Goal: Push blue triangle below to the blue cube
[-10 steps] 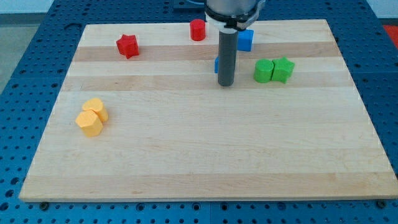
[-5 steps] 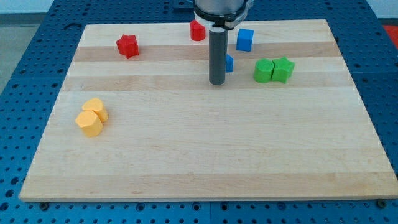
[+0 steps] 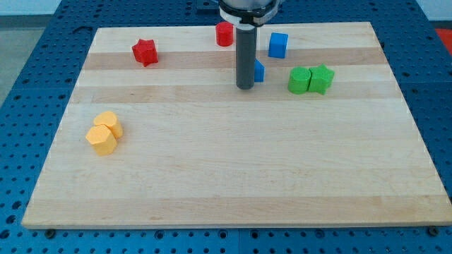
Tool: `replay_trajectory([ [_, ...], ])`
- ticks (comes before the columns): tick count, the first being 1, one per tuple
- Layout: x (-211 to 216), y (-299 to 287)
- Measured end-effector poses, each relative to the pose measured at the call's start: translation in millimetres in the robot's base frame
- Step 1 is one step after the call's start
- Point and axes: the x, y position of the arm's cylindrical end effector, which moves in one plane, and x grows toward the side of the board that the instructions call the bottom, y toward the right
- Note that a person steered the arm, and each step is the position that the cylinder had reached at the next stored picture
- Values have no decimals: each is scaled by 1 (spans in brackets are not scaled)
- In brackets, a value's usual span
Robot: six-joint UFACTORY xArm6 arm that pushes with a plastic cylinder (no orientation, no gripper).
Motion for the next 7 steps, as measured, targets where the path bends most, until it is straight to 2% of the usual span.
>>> replay_trajectory([
  [3, -26, 2],
  [7, -33, 5],
])
